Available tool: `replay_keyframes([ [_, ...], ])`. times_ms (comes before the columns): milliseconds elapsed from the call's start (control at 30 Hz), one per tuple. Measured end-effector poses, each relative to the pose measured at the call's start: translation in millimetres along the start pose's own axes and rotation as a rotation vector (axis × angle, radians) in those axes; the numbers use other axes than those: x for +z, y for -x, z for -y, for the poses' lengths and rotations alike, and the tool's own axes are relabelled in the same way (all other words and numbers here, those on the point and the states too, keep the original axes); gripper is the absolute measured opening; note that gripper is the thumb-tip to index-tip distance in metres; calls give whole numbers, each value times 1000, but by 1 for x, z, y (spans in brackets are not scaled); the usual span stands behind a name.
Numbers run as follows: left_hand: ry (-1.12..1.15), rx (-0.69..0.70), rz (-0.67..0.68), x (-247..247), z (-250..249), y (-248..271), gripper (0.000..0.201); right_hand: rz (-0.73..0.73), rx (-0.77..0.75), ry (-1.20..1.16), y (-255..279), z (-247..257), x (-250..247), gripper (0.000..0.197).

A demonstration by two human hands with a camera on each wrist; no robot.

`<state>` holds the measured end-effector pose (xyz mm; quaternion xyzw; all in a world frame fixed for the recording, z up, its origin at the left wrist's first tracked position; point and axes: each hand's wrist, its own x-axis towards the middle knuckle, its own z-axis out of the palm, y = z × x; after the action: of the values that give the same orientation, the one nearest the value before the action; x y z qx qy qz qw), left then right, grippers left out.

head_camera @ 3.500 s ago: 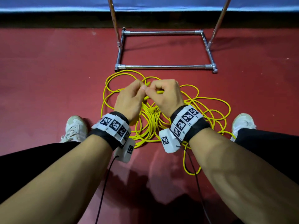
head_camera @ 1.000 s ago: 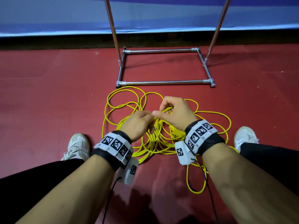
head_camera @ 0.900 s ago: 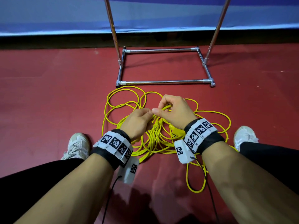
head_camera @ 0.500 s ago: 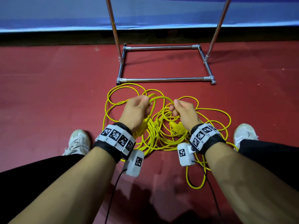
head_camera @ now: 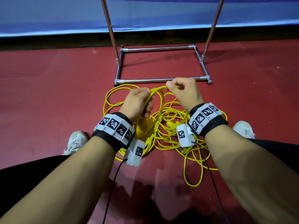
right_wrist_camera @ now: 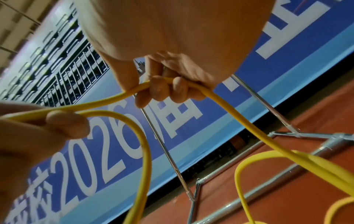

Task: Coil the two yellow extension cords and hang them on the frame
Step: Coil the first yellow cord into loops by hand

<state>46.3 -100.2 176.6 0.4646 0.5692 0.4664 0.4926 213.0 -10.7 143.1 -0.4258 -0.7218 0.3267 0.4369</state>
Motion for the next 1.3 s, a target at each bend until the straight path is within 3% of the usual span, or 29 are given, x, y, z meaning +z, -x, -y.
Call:
replay_keyframes([
  [233,102,212,-142,15,-47,-2,42,-65,-69,-96,-19,43,-3,23],
  [433,63,337,-216,21,-75,7,44,-22,54,-374,-8,43,1,34],
  [533,72,337,-214,22,-83,17,41,-38,164,-359,-1,41,-2,45],
  [600,59,330,-190,23,-87,25,38,-110,186,-361,-1,46,-6,41],
  [767,81,225,-95,14,-100,47,33,-293,87,-372,-11,67,-33,34],
  [900,164,139,-21,9,-109,50,34,-336,-18,-405,-23,81,-49,30],
  [1033,213,92,2,-5,-113,45,35,-289,-90,-390,-28,85,-54,31],
  [1300,33,92,-54,-1,-109,25,37,-26,-157,-280,-32,109,-28,25],
])
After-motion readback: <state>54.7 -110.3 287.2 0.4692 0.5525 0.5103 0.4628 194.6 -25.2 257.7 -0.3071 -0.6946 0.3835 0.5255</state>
